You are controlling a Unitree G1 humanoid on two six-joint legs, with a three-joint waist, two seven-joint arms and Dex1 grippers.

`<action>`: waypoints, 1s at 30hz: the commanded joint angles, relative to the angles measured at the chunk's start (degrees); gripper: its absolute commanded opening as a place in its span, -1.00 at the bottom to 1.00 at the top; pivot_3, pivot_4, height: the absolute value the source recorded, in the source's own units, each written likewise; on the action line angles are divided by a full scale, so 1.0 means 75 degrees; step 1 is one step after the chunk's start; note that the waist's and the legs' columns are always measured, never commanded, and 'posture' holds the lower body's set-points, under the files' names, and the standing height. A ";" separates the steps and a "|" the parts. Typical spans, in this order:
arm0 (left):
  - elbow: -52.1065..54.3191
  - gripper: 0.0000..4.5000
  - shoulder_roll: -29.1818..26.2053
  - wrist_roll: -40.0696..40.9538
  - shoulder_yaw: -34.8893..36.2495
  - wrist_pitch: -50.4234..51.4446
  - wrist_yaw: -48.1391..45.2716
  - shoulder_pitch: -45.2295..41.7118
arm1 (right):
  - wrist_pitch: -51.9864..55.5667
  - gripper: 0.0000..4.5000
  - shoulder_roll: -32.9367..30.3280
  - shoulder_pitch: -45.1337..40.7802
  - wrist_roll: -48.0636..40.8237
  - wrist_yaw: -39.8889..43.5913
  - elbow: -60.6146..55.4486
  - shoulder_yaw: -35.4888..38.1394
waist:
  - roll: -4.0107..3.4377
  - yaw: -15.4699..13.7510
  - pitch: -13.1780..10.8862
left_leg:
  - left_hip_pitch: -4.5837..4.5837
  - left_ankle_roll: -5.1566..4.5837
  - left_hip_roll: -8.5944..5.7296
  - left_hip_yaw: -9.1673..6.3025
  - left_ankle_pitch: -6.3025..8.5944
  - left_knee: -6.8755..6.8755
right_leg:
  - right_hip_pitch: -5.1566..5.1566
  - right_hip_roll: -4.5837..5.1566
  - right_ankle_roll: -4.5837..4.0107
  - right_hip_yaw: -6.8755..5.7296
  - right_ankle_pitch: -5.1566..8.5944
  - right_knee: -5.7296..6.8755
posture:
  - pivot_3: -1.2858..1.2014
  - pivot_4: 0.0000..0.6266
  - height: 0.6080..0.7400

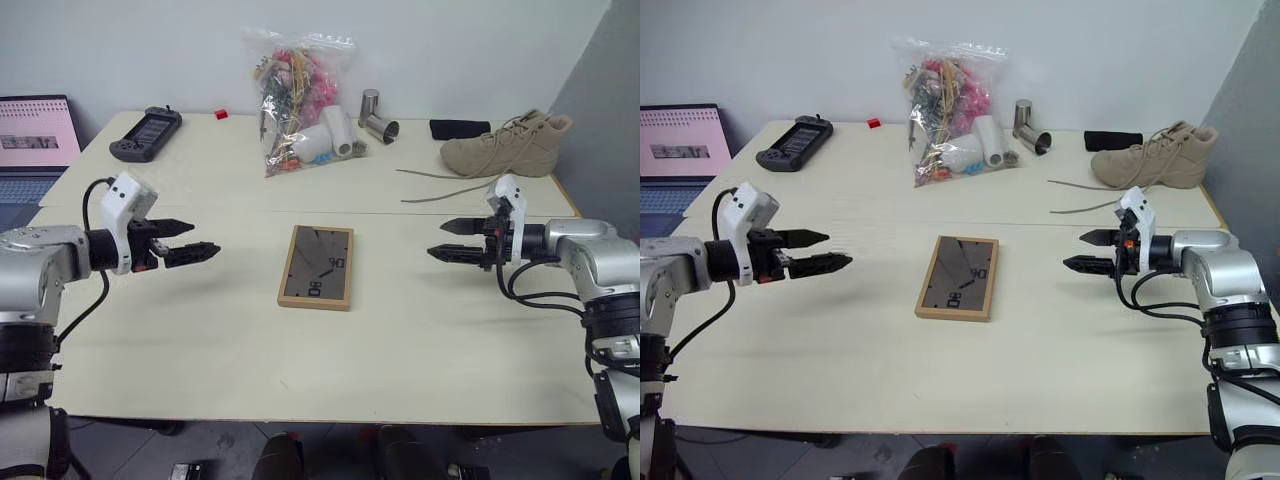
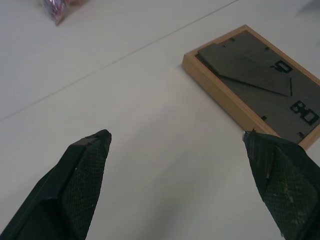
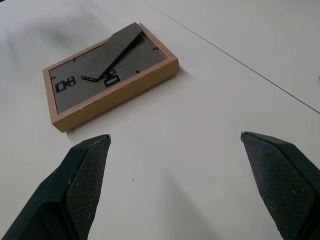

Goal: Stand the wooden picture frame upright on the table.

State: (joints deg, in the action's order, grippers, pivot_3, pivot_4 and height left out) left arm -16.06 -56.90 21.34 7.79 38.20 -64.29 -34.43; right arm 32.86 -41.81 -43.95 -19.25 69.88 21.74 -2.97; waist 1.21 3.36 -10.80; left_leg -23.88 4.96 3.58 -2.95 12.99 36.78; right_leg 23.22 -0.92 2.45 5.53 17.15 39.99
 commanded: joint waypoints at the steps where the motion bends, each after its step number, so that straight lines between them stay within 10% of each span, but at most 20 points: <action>1: -0.0070 1.00 -0.0026 -0.0144 0.0019 -0.0317 0.0058 -0.0052 | -0.0054 0.98 0.0044 -0.0107 -0.0071 -0.0039 -0.0212 0.0161 | 0.0000 0.0000 0.0000 | 0.0000 0.0000 0.0000 0.0000 0.0000 0.0000 | 0.0000 0.0000 0.0000 0.0000 0.0000 0.0001 | 0.03 -0.52 1.00; 20: 0.0396 1.00 0.0530 -0.0024 -0.0399 0.0177 0.0066 0.0252 | -0.0255 0.98 0.0823 0.0136 0.0207 -0.0684 -0.0655 -0.0170 | -0.0001 0.0007 0.0000 | 0.0001 0.0000 0.0002 -0.0001 0.0000 0.0007 | 0.0001 -0.0001 0.0000 -0.0001 0.0000 0.0010 | 0.03 -0.52 1.00; 30: 0.0476 -0.02 0.1147 0.0039 -0.0651 0.0246 0.0068 0.0361 | -0.0898 -0.11 0.1733 -0.0073 0.0893 -0.1246 -0.0228 -0.0732 | -0.0001 0.0000 0.0000 | -0.0003 0.0000 0.0002 -0.0002 0.0000 0.0009 | 0.0002 0.0000 0.0000 -0.0002 0.0000 0.0012 | 0.03 -0.52 1.00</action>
State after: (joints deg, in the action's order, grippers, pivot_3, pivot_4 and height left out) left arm -13.43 -48.98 22.01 3.67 41.37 -63.97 -31.40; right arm 28.28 -29.81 -42.56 -13.71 60.90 19.93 -7.73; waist 1.21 3.36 -10.80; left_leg -23.89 4.96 3.59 -2.96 12.99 36.85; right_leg 23.23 -0.92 2.45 5.53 17.15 40.08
